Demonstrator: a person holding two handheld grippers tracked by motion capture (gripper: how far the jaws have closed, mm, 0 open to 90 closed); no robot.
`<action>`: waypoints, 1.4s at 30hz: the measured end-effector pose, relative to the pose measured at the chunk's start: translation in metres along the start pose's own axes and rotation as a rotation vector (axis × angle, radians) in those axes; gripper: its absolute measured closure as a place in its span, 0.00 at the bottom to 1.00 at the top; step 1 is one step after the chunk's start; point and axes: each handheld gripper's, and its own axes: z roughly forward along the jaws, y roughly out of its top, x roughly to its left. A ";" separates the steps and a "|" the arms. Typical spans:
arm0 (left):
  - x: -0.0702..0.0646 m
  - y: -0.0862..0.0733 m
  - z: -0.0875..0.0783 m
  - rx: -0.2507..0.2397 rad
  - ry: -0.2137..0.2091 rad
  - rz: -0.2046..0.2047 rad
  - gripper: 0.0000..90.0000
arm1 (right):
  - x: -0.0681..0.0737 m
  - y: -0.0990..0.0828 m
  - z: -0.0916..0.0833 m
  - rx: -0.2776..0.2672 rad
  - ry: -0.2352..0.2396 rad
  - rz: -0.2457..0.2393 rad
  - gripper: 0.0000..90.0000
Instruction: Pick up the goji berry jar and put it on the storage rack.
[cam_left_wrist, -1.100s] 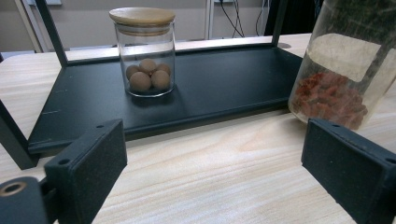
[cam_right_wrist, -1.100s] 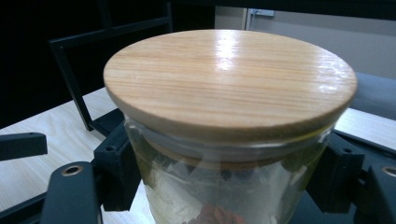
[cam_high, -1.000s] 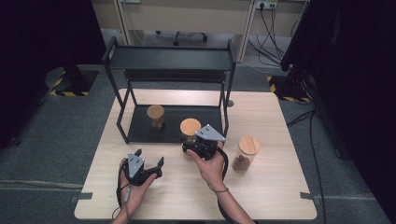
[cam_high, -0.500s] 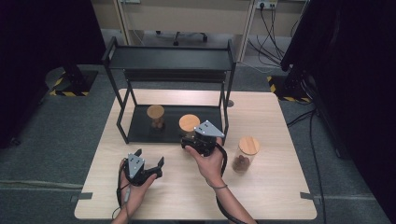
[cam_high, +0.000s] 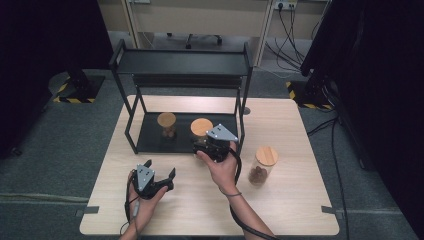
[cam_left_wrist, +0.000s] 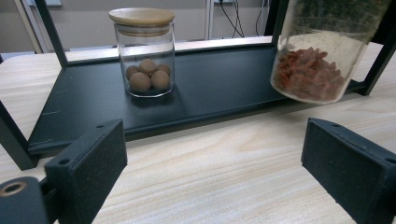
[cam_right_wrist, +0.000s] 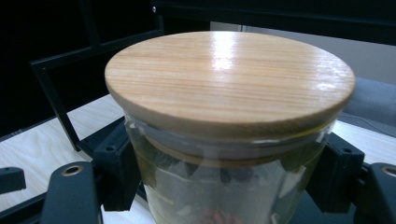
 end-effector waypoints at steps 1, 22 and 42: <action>0.000 0.000 0.000 0.000 0.000 0.000 0.07 | 0.000 0.002 0.002 0.000 0.001 -0.001 0.28; 0.000 0.000 0.000 -0.003 -0.001 -0.001 0.07 | 0.003 0.032 0.027 -0.010 0.001 0.001 0.28; 0.000 0.000 0.000 -0.004 -0.001 0.000 0.07 | 0.003 0.032 0.038 0.014 0.000 0.010 0.28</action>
